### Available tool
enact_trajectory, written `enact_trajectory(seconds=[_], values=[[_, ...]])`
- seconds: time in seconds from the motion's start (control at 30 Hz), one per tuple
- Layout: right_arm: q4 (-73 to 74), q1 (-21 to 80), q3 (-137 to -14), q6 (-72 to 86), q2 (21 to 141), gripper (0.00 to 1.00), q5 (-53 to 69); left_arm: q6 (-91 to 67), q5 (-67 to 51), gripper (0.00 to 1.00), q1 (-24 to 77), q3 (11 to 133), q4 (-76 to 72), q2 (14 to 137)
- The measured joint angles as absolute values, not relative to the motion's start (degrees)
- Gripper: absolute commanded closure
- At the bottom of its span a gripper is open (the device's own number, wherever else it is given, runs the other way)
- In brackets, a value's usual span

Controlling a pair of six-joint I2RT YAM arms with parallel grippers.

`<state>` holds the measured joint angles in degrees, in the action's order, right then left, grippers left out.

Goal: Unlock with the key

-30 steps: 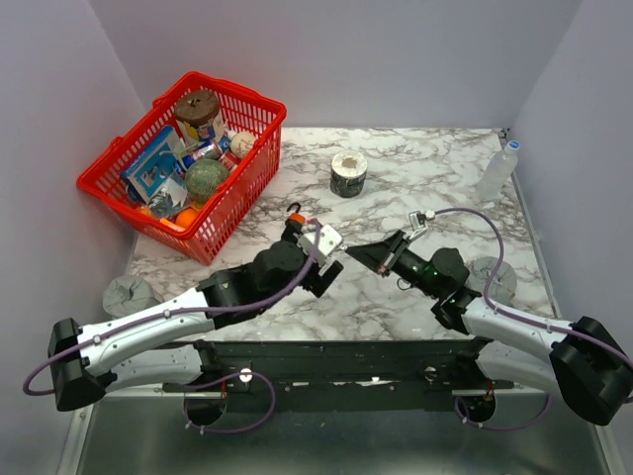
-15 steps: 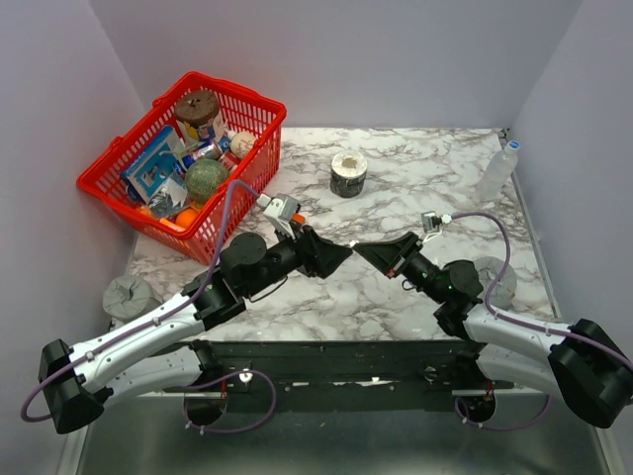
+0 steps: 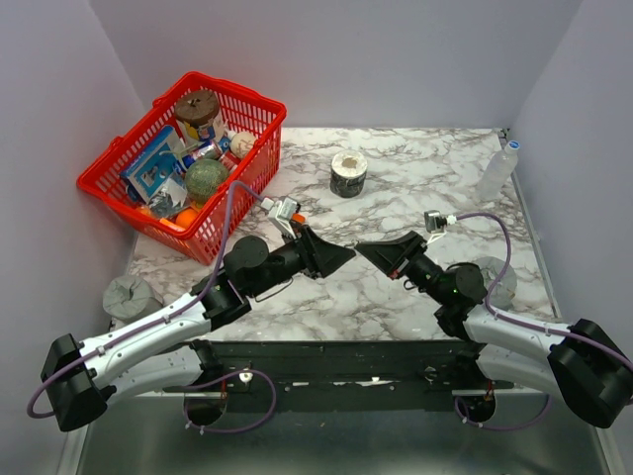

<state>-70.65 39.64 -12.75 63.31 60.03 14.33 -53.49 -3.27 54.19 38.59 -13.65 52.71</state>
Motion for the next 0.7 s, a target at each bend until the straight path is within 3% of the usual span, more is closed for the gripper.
enact_trajectory(seconds=[0.4,0.63,0.7], values=[[-72.2,39.6,-12.7,63.4,60.4,0.99,15.4,-55.4,-3.1,0.65,52.9,37.2,-16.9,52.8],[-73.4,39.6,-12.7,63.4,61.7,0.99,16.0,-55.7,-3.0,0.83,52.6,37.0,-17.7,53.3],[-73.8,39.6,-12.7,63.4,62.0,0.99,16.0,-55.7,-3.0,0.94,52.4,37.0,-17.8,53.5]])
